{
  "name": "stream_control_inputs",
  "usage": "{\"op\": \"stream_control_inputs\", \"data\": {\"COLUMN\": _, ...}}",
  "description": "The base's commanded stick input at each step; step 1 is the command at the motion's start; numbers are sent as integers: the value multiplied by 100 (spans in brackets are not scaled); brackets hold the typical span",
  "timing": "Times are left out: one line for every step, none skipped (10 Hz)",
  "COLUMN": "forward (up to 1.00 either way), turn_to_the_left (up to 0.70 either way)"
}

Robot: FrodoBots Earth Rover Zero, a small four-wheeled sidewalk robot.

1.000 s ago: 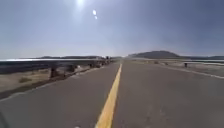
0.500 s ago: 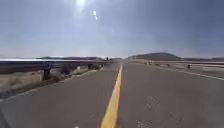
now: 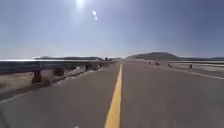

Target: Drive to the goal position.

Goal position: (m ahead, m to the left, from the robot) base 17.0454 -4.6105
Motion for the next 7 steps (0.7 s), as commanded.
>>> {"op": "stream_control_inputs", "data": {"forward": 85, "turn_to_the_left": 0}}
{"op": "stream_control_inputs", "data": {"forward": 85, "turn_to_the_left": 0}}
{"op": "stream_control_inputs", "data": {"forward": 85, "turn_to_the_left": 0}}
{"op": "stream_control_inputs", "data": {"forward": 85, "turn_to_the_left": 0}}
{"op": "stream_control_inputs", "data": {"forward": 85, "turn_to_the_left": 0}}
{"op": "stream_control_inputs", "data": {"forward": 85, "turn_to_the_left": 0}}
{"op": "stream_control_inputs", "data": {"forward": 85, "turn_to_the_left": 0}}
